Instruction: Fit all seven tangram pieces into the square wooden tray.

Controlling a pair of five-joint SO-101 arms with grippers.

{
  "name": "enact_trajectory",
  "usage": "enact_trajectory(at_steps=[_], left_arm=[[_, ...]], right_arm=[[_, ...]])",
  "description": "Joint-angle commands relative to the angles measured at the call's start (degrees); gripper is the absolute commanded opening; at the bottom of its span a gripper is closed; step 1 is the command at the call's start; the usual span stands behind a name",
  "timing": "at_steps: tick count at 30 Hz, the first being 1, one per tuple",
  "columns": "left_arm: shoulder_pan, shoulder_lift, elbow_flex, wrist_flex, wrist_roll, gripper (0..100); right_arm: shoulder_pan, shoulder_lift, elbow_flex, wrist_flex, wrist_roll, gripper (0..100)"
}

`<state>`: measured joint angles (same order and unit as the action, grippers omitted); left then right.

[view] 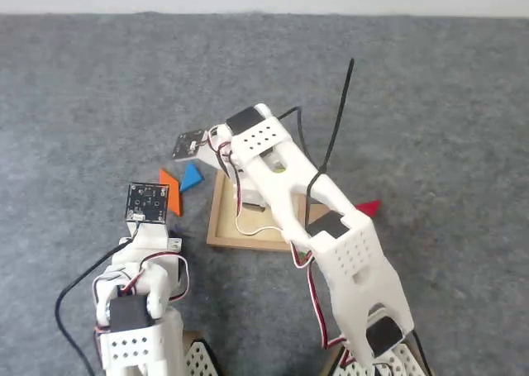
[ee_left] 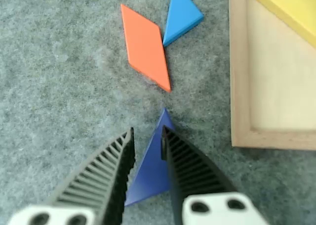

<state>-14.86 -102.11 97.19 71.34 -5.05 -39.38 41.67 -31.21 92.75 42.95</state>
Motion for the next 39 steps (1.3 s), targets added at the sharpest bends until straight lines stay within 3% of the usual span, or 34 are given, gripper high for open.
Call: enact_trajectory(at_steps=[1, 7, 14, 22, 26, 28, 33, 39], left_arm=[[0.1, -0.8, -0.7, 0.2, -0.3, 9], [0.1, -0.8, -0.7, 0.2, -0.3, 9], [0.1, -0.8, -0.7, 0.2, -0.3, 9], [0.1, -0.8, -0.7, 0.2, -0.3, 9], [0.1, -0.8, -0.7, 0.2, -0.3, 9], [0.1, -0.8, -0.7, 0.2, -0.3, 9], [0.1, -0.8, -0.7, 0.2, -0.3, 9], [0.1, -0.8, -0.7, 0.2, -0.3, 9]], right_arm=[[3.1, -11.5, -2.7, 3.2, -2.1, 46.1], [10.9, -20.7, -0.9, 9.8, -6.5, 46.0], [20.9, -35.6, 24.5, 1.3, -19.1, 46.0], [26.9, -46.7, 58.5, -28.1, -39.6, 46.1], [25.6, -46.6, 62.2, -30.2, -60.7, 46.1], [25.2, -46.1, 62.3, -30.1, -67.1, 46.1], [25.5, -42.1, 62.2, -34.9, -73.3, 46.1], [23.4, -38.9, 61.6, -36.3, -74.5, 46.1]])
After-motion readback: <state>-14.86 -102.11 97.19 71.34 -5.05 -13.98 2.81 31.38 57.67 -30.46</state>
